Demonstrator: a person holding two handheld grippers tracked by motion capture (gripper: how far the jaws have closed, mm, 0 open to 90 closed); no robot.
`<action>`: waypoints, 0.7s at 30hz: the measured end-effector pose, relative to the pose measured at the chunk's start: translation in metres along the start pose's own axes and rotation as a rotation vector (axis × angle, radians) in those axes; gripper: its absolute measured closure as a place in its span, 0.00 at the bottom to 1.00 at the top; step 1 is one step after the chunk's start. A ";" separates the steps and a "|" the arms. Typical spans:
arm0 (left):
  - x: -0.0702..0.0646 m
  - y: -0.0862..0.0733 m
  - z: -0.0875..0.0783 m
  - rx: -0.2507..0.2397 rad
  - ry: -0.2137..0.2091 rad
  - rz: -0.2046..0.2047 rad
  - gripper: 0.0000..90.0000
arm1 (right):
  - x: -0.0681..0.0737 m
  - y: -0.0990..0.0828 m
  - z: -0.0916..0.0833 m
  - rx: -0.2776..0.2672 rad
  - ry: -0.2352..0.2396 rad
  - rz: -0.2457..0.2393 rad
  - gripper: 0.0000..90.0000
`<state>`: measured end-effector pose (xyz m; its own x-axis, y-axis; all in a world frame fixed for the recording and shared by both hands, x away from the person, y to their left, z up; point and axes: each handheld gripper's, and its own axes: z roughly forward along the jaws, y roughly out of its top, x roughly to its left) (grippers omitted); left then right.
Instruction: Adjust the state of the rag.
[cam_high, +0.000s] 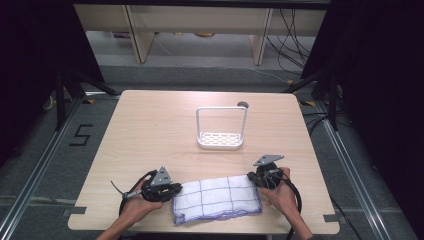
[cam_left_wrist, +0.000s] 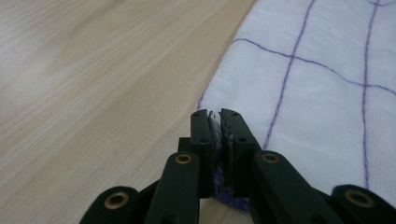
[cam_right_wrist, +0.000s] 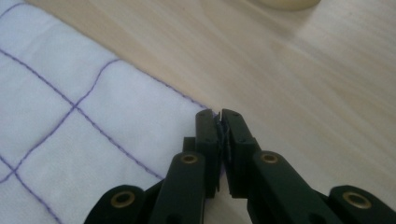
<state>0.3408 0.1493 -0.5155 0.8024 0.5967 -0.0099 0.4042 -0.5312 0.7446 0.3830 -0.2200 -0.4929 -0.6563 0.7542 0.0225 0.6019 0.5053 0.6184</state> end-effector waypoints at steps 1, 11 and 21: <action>-0.002 -0.001 -0.002 0.007 0.006 0.017 0.93 | -0.001 0.003 0.001 -0.004 0.002 0.000 0.96; -0.028 -0.008 -0.014 -0.008 -0.027 0.048 0.93 | -0.007 0.045 0.022 -0.021 -0.010 -0.021 0.96; -0.050 -0.009 -0.015 -0.007 -0.090 0.090 0.93 | -0.006 0.075 0.046 -0.025 -0.003 -0.047 0.96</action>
<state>0.2905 0.1330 -0.5121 0.8718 0.4899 -0.0025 0.3257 -0.5757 0.7500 0.4528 -0.1677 -0.4825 -0.6821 0.7312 -0.0098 0.5588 0.5299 0.6379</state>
